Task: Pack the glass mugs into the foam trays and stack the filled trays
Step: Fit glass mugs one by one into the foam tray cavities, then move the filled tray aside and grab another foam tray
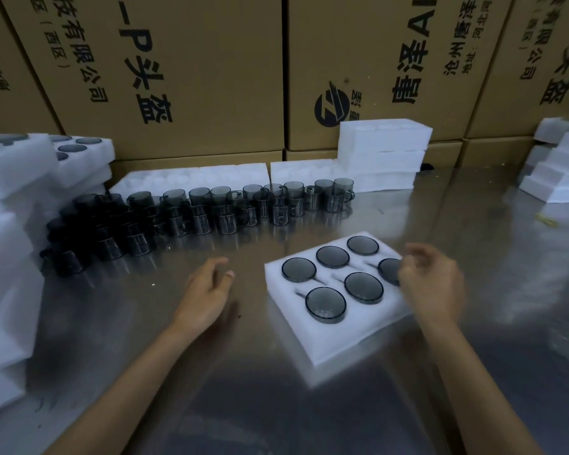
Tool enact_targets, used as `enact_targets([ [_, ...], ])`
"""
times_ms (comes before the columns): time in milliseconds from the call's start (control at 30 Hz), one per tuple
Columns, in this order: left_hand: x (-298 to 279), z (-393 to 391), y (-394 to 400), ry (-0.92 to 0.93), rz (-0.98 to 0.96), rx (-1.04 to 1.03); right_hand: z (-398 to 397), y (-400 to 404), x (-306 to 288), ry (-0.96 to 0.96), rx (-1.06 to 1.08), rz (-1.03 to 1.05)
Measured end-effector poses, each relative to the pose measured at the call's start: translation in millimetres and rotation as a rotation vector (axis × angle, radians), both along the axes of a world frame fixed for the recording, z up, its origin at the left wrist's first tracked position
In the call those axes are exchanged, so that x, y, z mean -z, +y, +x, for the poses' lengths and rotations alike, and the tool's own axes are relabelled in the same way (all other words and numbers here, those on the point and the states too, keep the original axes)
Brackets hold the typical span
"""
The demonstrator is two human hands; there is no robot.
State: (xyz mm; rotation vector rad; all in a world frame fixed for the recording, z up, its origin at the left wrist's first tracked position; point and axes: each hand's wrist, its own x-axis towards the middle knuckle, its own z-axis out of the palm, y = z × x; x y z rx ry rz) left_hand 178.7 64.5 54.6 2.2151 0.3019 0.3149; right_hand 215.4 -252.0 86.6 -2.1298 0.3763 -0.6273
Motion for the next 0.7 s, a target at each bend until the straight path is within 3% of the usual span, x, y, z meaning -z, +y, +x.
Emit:
enact_targets([
  [33,4,0,-2,0.008,0.079,0.008,-4,2,-5,-0.093,-0.009,-0.094],
  [100,10,0,-5,0.011,0.237,0.015,-17,21,-17,-0.22,-0.239,-0.18],
  [200,14,2,-4,0.004,0.348,0.016,-42,64,-18,-0.114,-0.738,-0.414],
  [267,16,4,-3,0.003,0.379,0.021,-54,83,-6,-0.061,-0.838,-0.649],
  [533,15,9,-6,0.123,0.474,0.078,-24,91,2,0.038,-0.643,-0.736],
  [700,9,19,-16,0.089,0.443,0.14,34,44,-3,0.197,-0.406,-0.709],
])
